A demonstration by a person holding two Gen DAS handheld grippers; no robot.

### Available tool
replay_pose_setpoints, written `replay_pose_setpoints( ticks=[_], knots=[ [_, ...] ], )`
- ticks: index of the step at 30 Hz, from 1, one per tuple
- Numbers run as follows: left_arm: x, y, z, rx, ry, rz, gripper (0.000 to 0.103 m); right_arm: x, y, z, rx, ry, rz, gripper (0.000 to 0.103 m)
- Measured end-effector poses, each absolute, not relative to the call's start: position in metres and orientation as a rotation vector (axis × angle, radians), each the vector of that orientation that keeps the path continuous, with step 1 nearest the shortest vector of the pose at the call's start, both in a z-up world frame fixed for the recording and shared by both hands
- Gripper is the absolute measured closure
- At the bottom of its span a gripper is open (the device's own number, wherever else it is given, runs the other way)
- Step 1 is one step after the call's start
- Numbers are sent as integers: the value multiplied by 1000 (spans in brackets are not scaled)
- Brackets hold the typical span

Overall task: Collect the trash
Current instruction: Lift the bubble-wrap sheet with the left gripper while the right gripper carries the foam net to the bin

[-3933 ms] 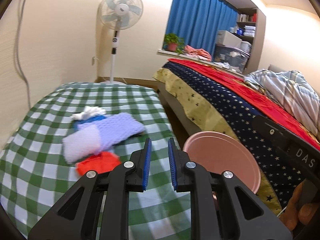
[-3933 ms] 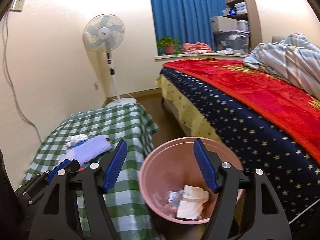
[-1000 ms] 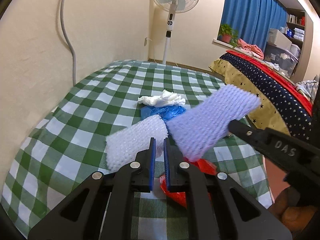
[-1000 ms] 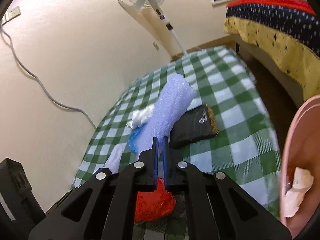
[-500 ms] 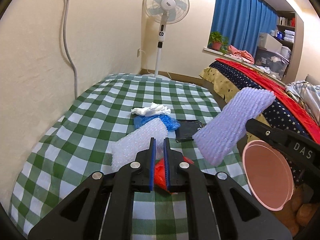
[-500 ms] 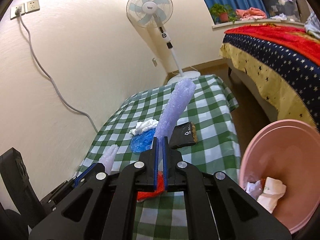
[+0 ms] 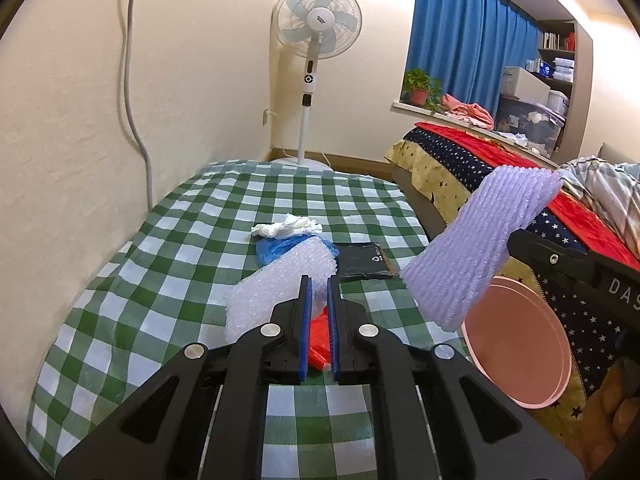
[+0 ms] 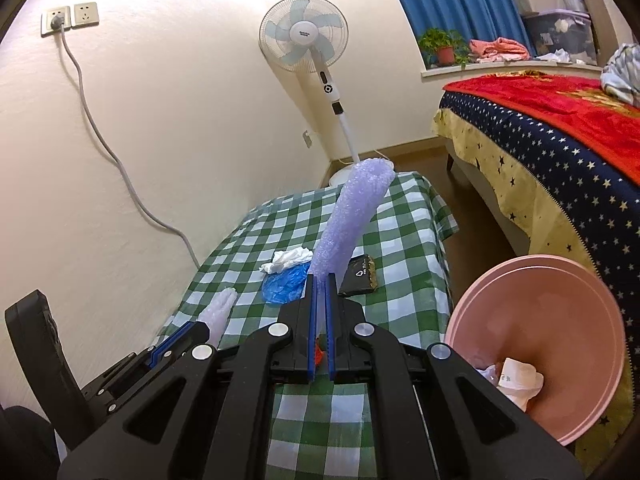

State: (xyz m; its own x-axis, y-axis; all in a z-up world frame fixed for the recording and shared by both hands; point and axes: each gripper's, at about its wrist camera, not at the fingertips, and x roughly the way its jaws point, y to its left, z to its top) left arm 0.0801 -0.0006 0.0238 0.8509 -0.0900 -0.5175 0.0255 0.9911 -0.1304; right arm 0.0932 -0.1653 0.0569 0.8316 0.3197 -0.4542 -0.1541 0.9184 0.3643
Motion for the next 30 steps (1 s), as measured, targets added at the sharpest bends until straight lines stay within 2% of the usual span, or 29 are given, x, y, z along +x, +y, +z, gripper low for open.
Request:
replay_pose_setpoints(
  ticks=[15,30],
  knots=[
    [74,-17,23,-124,538,-133,95,76,-198,55,321,526,168,99],
    [88,-102,13,-113,519,-373,95,62,-268,40,299,527,-120,99]
  ],
)
